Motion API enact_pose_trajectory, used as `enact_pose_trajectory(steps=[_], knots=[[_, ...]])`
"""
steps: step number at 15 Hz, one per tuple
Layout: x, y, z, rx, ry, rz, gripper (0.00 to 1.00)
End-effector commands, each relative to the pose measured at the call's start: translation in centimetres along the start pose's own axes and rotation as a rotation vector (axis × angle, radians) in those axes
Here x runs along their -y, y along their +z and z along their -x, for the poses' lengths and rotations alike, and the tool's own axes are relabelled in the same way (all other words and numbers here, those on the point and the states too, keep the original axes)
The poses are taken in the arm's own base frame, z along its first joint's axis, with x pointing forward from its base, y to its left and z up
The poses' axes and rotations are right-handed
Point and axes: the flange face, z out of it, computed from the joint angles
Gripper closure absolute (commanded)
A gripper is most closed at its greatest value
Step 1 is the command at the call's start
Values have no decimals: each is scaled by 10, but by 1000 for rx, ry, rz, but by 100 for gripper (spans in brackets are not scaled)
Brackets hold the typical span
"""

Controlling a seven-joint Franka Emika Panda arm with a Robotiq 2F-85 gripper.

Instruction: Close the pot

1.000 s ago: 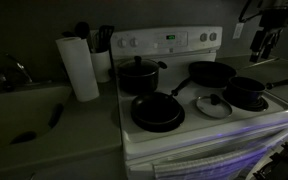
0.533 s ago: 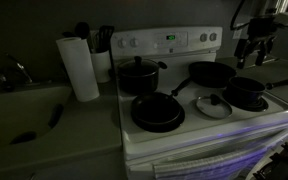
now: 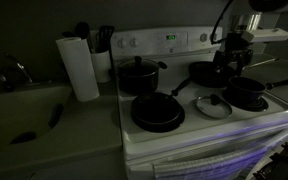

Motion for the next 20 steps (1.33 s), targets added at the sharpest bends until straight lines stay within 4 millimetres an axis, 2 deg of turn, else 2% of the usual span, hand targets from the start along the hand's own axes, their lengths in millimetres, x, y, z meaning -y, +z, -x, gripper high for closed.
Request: enact_pose_trajectory(steps=[1,4,5,6,10,16,20], knots=[[14,19,-14,-4,5,-31,0],[22,35,-16,21,-20,-39,0],[15,34,-18,45,-44,-20,0],[15,31,-11,18,-15,-15,0],[19,35,-12,27,-28,-1,0],[48,41,12,27,-84,0,0],[42,45,25,23,-88,-1,0]])
